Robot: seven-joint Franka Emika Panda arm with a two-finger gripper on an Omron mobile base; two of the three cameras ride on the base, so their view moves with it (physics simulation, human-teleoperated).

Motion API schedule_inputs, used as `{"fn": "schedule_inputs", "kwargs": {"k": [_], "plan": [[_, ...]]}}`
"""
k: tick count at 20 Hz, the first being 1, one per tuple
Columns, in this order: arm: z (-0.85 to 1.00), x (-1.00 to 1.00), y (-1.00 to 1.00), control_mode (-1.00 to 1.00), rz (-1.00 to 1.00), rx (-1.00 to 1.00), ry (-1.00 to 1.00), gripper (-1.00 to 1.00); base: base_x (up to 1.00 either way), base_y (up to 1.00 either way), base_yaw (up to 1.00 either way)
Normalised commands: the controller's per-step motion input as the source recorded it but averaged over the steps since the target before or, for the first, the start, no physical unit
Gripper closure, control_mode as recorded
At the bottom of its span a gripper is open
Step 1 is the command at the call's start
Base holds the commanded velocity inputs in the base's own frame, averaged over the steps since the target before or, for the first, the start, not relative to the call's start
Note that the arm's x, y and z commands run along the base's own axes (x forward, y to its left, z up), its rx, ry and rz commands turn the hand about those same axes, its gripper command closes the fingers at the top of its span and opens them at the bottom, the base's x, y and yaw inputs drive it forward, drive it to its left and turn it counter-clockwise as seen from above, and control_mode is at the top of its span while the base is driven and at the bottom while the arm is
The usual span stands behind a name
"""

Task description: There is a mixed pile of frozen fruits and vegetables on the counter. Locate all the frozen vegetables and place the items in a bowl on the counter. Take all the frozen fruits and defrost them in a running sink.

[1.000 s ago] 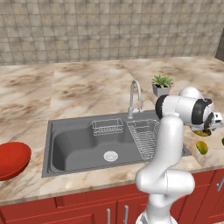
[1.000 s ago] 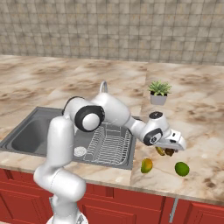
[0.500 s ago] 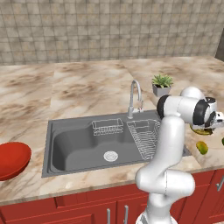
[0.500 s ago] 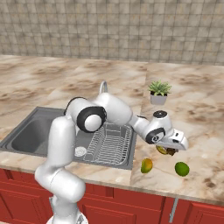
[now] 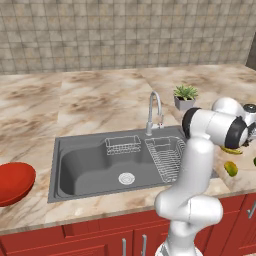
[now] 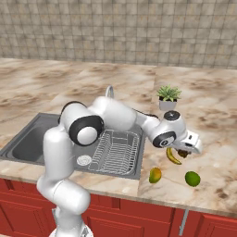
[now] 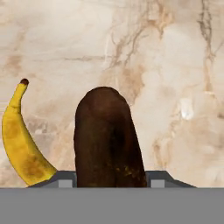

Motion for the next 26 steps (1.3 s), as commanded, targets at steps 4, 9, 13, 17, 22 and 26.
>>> {"fn": "schedule_inputs", "kwargs": {"k": [4, 9, 13, 17, 22, 26], "plan": [[0.16, -0.3, 0.2, -1.0, 0.0, 0.0, -0.08, 1.0, 0.0, 0.0, 0.0], [0.18, -0.32, 0.38, -1.0, 0.05, 0.0, -0.04, 1.0, 0.0, 0.0, 0.0], [0.29, -0.39, 0.52, -1.0, 0.1, 0.0, -0.03, 1.0, 0.0, 0.0, 0.0], [0.51, -0.31, 0.45, -1.0, 0.07, 0.0, -0.06, 1.0, 0.0, 0.0, 0.0], [0.4, -0.18, 0.5, -1.0, 0.07, 0.0, -0.03, 1.0, 0.0, 0.0, 0.0], [0.11, -0.16, 0.6, -1.0, 0.07, 0.0, -0.01, 1.0, 0.0, 0.0, 0.0]]}}
